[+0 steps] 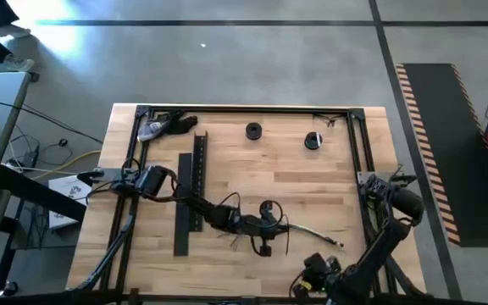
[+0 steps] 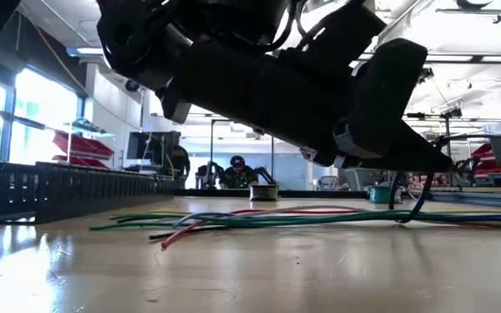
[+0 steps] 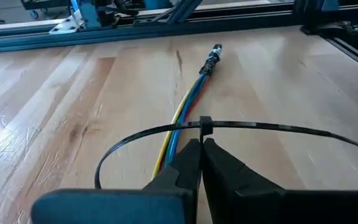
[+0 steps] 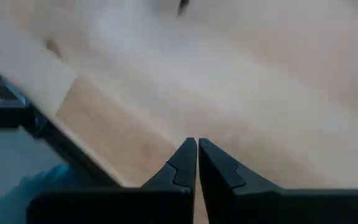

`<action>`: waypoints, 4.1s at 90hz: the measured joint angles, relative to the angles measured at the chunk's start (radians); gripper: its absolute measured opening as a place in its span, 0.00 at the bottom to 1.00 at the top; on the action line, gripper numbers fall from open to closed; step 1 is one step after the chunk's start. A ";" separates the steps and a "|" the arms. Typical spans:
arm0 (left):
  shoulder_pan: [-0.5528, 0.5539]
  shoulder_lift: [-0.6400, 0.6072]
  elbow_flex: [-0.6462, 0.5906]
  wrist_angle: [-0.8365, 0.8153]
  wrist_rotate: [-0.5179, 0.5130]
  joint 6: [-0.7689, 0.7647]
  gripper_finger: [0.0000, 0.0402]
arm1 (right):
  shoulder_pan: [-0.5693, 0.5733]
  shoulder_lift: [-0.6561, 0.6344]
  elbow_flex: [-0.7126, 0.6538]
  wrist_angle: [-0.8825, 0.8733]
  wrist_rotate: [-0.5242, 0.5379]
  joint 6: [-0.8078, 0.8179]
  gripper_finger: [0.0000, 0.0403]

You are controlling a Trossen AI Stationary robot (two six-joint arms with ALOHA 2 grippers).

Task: Ziptie cables
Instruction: Wrap the black zip tie on the cable

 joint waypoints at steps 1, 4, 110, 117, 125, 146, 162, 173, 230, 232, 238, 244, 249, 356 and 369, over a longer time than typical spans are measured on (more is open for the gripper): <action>0.000 0.000 0.000 0.000 0.000 0.000 0.00 | -0.001 -0.002 0.003 -0.010 0.004 0.000 0.03; 0.000 0.000 0.000 0.000 0.000 0.001 0.00 | -0.006 -0.009 0.008 -0.035 0.008 -0.001 0.05; -0.024 0.000 -0.001 0.029 -0.025 0.052 0.00 | -0.376 -0.065 -0.008 -0.106 -0.216 -0.490 0.05; -0.026 0.001 -0.001 0.028 -0.036 0.043 0.00 | -0.376 -0.065 -0.008 -0.106 -0.219 -0.491 0.02; -0.026 0.001 -0.001 0.027 -0.040 0.004 0.00 | -0.372 -0.065 -0.008 -0.094 -0.225 -0.487 0.01; -0.023 0.001 -0.001 0.031 -0.042 -0.039 0.00 | -0.317 -0.064 -0.009 -0.076 -0.218 -0.385 0.00; -0.012 0.001 0.000 0.030 -0.042 -0.063 0.00 | -0.238 -0.057 -0.009 -0.061 -0.235 -0.265 0.00; -0.007 0.001 0.000 0.028 -0.041 -0.069 0.00 | -0.175 -0.018 -0.009 -0.001 -0.266 -0.187 0.00; 0.009 0.002 0.000 -0.024 -0.036 -0.057 0.00 | -0.049 0.015 -0.007 0.156 -0.465 -0.142 0.00; 0.008 0.002 0.000 -0.027 -0.028 -0.048 0.00 | -0.051 0.012 -0.007 0.153 -0.465 -0.145 0.00; 0.003 0.001 0.000 -0.034 -0.016 -0.032 0.00 | -0.055 0.007 -0.007 0.132 -0.464 -0.148 0.00; 0.000 -0.015 -0.001 -0.057 0.001 -0.007 0.00 | -0.055 0.006 -0.007 0.107 -0.462 -0.156 0.02; -0.006 -0.039 -0.001 -0.086 0.020 0.025 0.00 | -0.055 -0.004 -0.008 0.088 -0.452 -0.170 0.05; -0.006 -0.070 0.000 -0.045 0.274 0.297 0.28 | -0.175 0.041 -0.008 -0.085 -0.173 -0.299 0.02; -0.002 -0.070 0.000 -0.042 0.295 0.303 0.28 | -0.175 0.040 -0.008 -0.099 -0.193 -0.385 0.00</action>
